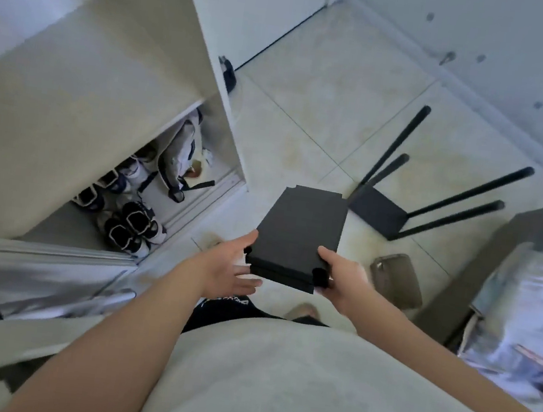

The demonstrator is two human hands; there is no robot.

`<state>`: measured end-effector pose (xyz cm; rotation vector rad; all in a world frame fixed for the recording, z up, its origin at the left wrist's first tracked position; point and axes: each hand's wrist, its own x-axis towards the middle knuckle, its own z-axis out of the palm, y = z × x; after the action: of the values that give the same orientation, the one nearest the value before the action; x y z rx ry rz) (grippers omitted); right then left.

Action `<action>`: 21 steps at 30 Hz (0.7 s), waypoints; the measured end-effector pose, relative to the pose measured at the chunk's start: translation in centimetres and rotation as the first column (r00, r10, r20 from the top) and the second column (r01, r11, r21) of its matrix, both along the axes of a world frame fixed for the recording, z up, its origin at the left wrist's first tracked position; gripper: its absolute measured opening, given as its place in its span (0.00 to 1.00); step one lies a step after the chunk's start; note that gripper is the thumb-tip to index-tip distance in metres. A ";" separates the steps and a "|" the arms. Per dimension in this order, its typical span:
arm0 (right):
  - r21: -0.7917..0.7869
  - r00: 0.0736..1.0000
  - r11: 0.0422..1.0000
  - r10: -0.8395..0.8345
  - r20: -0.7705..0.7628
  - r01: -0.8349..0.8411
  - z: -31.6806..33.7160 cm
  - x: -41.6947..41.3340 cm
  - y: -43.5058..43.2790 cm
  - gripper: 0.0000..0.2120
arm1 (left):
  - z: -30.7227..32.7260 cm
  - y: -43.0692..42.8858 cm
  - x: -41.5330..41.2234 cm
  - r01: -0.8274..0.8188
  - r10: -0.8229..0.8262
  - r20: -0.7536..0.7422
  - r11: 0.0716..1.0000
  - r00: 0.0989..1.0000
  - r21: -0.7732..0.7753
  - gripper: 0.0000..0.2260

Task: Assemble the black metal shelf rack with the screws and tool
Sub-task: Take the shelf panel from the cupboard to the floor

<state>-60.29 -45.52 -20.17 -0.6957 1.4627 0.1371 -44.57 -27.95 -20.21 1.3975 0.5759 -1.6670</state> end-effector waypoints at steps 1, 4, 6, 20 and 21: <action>0.001 0.998 0.998 -0.066 -0.017 0.066 -0.2 -1.7 -0.6 0.22 | 0.0 -1.3 -1.2 0.022 -0.021 -0.024 0.999 0.999 0.035 0.45; 0.003 0.962 0.962 -0.272 -0.036 0.272 -0.5 -5.8 -2.0 0.20 | 0.3 -5.5 -4.4 0.099 -0.092 -0.086 0.992 0.992 0.080 0.52; 0.020 0.915 0.915 -0.402 -0.028 0.402 -0.9 -8.0 -2.5 0.19 | 0.8 -8.8 -6.4 0.173 -0.169 -0.085 0.984 0.982 0.049 0.44; 0.141 0.673 0.661 -0.737 -0.064 0.737 -4.5 -14.4 -4.9 0.22 | -3.8 -24.0 -10.2 0.728 -0.740 0.175 0.671 0.649 0.140 0.08; 0.079 0.692 0.687 -0.713 -0.116 0.722 -5.0 -15.1 -5.3 0.25 | -4.4 -24.8 -9.4 0.762 -0.773 0.177 0.632 0.609 0.142 0.08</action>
<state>-75.41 -50.83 -25.19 0.0302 1.6901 -0.3682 -54.01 -52.78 -24.58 2.0167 -0.1865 -2.1009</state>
